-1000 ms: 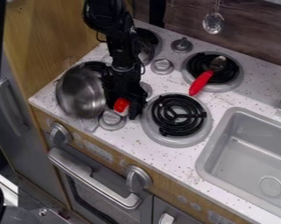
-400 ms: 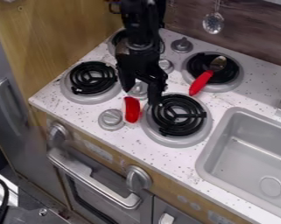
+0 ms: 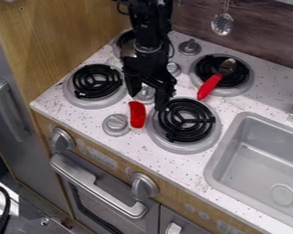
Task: Took the red object from the right burner and placed it between the burners
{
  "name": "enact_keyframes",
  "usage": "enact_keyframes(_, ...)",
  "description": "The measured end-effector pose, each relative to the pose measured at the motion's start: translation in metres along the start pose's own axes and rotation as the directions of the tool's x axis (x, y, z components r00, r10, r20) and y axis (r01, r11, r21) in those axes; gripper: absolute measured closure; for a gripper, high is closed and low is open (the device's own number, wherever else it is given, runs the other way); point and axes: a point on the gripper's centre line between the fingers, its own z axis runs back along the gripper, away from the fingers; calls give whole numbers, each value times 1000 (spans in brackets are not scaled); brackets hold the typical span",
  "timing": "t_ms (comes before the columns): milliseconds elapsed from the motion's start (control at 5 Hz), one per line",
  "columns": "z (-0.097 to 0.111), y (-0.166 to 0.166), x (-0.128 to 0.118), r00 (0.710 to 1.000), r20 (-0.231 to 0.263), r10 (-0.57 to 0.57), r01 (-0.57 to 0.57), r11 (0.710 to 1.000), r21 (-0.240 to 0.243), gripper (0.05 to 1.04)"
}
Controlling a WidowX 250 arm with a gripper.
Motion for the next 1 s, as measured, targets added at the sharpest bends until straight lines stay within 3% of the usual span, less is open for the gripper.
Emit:
enact_keyframes(200,-2,-1,-7,999,-32,32,-32,999,10,91)
enact_keyframes(400,-18,-5,-28,977,-107,182,-186,982,-29,91)
enact_keyframes(1000,-19,-1,-29,974,-111,198,-202,979,-29,91)
